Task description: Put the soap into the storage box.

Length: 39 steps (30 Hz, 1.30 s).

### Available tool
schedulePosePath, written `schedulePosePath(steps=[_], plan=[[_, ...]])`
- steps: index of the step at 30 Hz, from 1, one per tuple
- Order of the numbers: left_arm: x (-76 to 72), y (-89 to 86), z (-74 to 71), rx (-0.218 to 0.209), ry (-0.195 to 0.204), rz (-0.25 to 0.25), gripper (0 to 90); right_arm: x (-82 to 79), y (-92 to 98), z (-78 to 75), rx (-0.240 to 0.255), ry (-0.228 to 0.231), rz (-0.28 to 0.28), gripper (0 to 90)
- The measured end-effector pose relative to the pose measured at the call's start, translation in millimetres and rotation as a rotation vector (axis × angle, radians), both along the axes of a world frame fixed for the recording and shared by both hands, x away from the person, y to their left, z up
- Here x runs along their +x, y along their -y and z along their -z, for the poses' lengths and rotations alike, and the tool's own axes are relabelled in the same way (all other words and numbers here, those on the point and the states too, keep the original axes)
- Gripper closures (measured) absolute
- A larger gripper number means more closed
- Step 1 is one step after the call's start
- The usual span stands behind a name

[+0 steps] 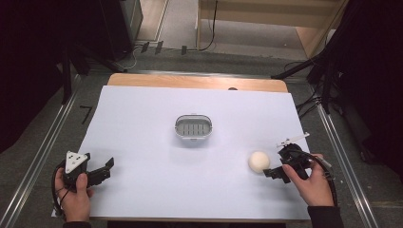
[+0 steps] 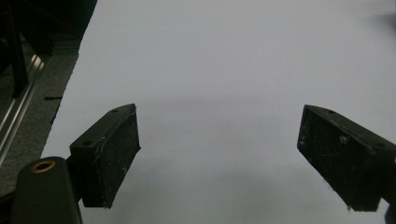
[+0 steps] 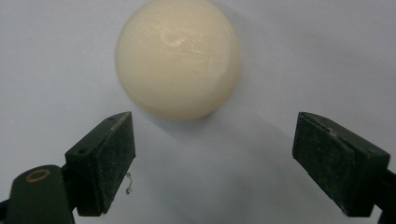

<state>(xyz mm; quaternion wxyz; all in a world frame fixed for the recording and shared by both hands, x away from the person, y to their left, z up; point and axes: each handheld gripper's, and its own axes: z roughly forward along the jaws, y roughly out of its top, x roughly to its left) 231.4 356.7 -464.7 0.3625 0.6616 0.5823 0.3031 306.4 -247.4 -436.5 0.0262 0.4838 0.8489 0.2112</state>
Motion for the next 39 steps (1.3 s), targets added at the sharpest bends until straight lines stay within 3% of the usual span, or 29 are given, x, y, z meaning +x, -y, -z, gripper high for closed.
schedulePosePath(steps=[10, 18, 27, 39], plan=[[0.2, 0.0, -0.1, 0.001, -0.003, 0.0, 13.9, 6.9, -15.4, 3.7, -0.01, -0.013, -0.015, 13.9], [0.2, -0.1, -0.1, 0.002, -0.004, 0.001, 13.9, 13.8, -28.4, 9.7, -0.026, -0.029, 0.004, 14.0], [0.4, 0.0, -0.1, 0.003, -0.005, 0.001, 13.9, 17.9, -36.4, 13.3, -0.013, -0.031, 0.011, 14.4], [0.3, -0.1, 0.0, -0.001, -0.002, -0.001, 13.9, 18.0, -40.1, 18.4, -0.02, -0.018, 0.016, 23.2]])
